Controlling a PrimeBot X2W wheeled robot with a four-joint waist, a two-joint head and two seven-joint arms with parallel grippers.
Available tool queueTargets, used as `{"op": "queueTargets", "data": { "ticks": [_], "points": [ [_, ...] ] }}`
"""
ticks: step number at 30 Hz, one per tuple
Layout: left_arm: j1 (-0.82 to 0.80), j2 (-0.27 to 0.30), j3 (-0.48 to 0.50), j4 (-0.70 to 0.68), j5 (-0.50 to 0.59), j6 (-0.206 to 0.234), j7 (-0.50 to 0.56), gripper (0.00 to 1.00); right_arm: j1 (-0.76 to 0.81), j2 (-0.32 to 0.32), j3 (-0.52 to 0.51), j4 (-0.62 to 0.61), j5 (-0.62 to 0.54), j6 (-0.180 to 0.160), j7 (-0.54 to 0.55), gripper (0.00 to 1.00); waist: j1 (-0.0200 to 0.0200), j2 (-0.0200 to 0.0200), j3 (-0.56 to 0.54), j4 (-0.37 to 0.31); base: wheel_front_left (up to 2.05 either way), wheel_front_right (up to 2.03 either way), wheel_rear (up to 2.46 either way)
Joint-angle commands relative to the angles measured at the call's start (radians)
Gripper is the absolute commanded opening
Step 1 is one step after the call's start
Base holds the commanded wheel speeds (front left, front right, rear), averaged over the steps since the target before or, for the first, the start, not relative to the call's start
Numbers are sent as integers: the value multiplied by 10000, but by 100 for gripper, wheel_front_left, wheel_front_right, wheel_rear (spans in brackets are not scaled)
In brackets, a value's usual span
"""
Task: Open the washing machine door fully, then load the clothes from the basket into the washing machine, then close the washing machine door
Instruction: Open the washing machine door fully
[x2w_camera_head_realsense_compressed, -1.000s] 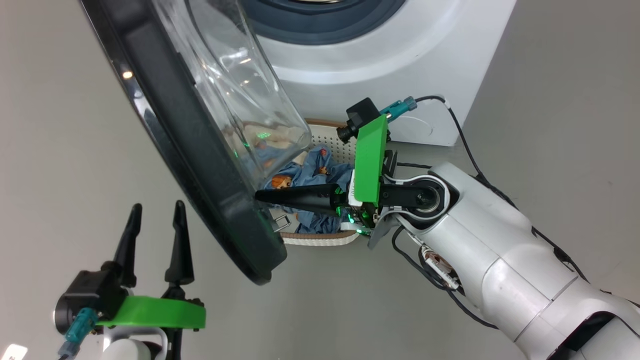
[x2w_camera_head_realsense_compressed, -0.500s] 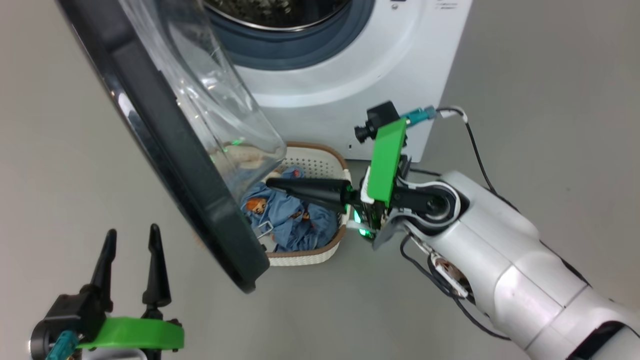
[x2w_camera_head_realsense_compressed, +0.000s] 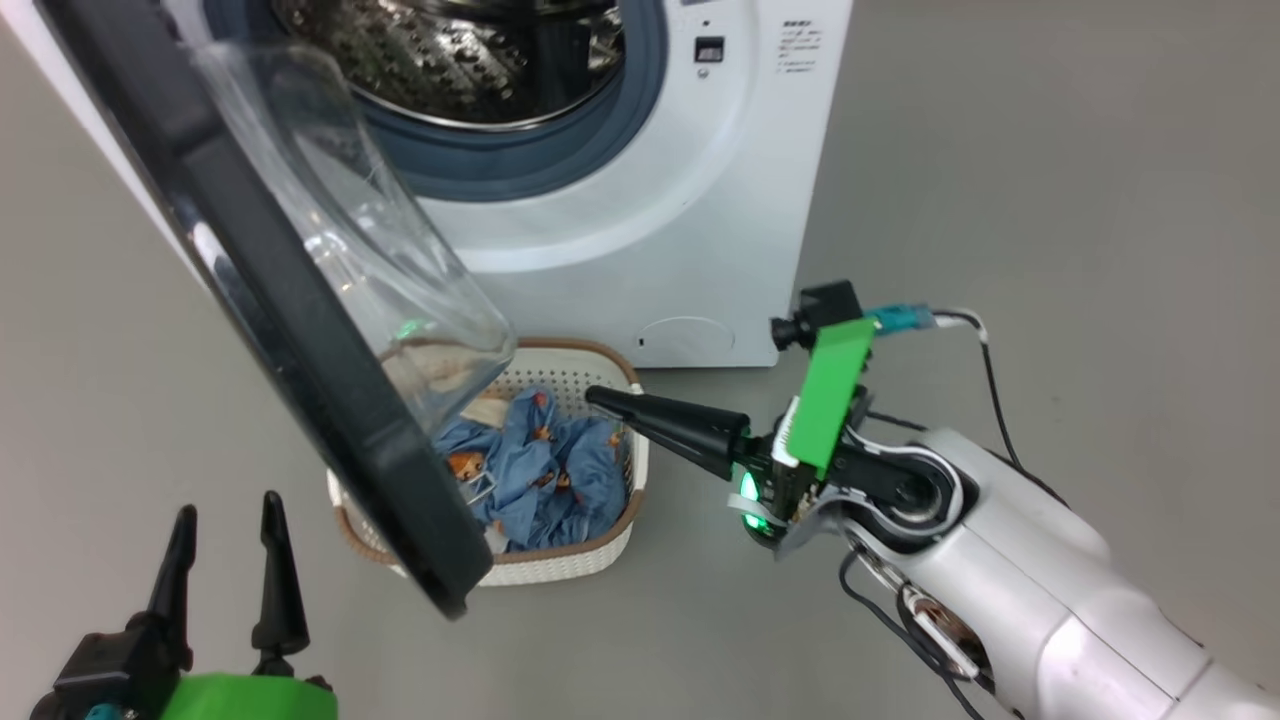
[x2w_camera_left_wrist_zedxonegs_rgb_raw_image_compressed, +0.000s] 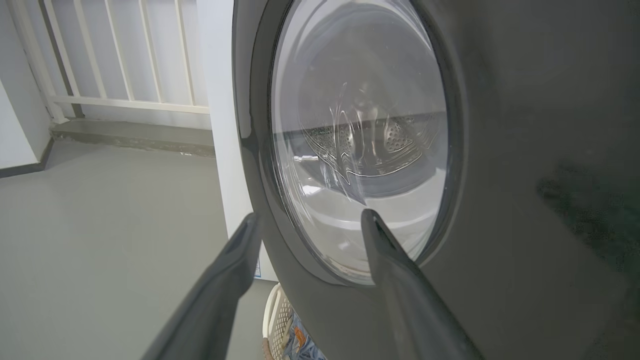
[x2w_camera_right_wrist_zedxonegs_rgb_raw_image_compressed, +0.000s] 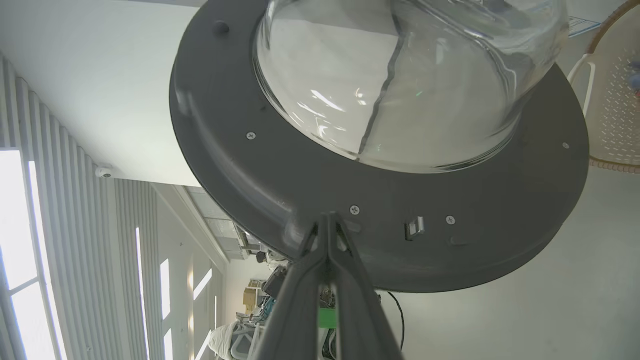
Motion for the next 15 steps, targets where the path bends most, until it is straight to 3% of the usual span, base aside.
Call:
{"op": "queueTargets", "data": {
  "ticks": [1,7,8,10,11,12,15],
  "points": [
    [-11,191,406,-271,155,-44,-80,100,317,9,-175,-447,125,17,-275,0,0,0,-236,-251,0,0,0],
    [266,191,552,-324,176,-39,-80,100,889,-222,-574,-1097,149,17,-1106,0,0,0,-444,-502,0,0,0],
    [321,191,570,-337,171,-33,-80,100,996,-255,-688,-1234,123,17,-1312,7,0,0,-482,-546,0,0,0],
    [427,191,601,-363,149,-22,-80,100,1217,-284,-1000,-1475,89,17,-1819,47,0,0,-548,-628,0,0,0],
    [476,191,617,-380,133,-14,-80,100,1317,-288,-1143,-1590,59,17,-2054,96,0,0,-571,-673,0,0,0],
    [522,191,628,-396,115,-5,-80,100,1414,-301,-1266,-1709,-2,17,-2269,100,0,0,-591,-711,0,0,0],
    [624,191,632,-435,74,21,-80,100,1739,-360,-1657,-1993,-227,17,-2955,100,0,0,-648,-788,0,0,0]
  ]
}}
